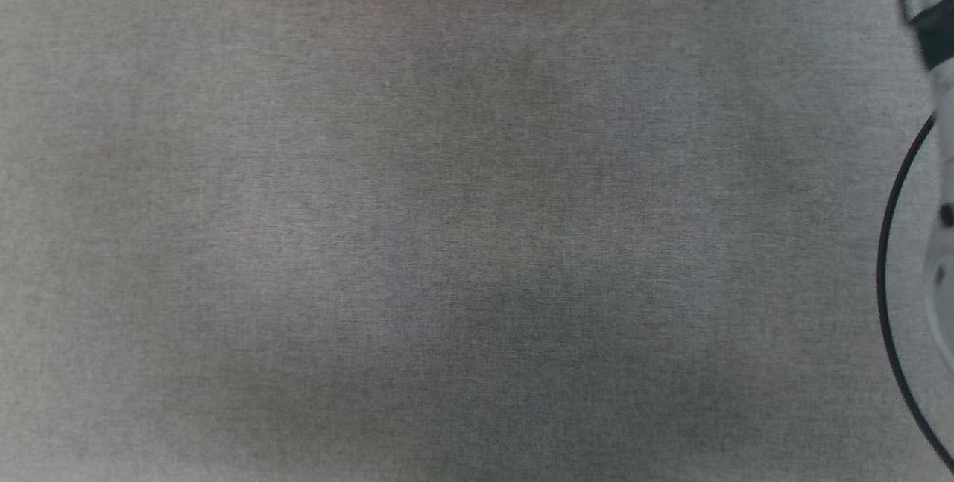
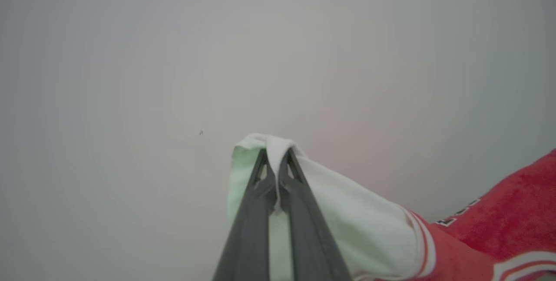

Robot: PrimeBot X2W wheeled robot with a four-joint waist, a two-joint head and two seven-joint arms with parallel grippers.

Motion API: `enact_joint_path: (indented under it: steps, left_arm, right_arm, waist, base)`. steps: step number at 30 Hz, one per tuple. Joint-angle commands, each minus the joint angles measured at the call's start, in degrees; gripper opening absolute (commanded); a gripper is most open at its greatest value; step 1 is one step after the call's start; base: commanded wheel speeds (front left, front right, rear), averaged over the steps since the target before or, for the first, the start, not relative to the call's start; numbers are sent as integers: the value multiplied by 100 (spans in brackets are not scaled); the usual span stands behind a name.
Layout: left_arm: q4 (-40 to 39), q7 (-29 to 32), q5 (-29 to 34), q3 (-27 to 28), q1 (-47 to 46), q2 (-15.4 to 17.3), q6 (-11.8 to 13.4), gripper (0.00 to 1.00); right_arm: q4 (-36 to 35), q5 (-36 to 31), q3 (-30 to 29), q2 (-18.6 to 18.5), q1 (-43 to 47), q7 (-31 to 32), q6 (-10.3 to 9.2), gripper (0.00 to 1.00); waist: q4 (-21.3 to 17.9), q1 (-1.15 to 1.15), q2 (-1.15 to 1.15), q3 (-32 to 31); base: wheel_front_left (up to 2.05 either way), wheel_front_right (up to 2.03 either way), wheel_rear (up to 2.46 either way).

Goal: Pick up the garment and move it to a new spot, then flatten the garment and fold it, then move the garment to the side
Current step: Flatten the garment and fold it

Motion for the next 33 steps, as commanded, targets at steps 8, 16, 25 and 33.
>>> enact_joint_path:
  steps: [8,16,25,33]
  left_arm:
    - [590,239,-962,-856,1077,141,-12,0]
    - [497,1390,-1802,-1336,2051,329,-12,0]
    - [-379,2317,-2383,-1556,3555,842,170,0]
    - [-2695,2748,-2966,-1459,5381,1715,1251,0]
  right_arm:
    - [853,634,501,34,878,452,-4,0]
    - [766,1534,792,-215,1711,1292,-4,0]
    - [-166,2282,1024,-630,3054,2503,-4,0]
    - [-1879,2606,629,-1103,4775,4111,-3,0]
  waist:
    - [68,0,0,-213]
    - [118,0,0,-596]
    - [179,0,0,-1104]
    - [232,0,0,-1429]
  base:
    - [0,0,0]
    - [0,0,0]
    - [0,0,0]
    - [0,0,0]
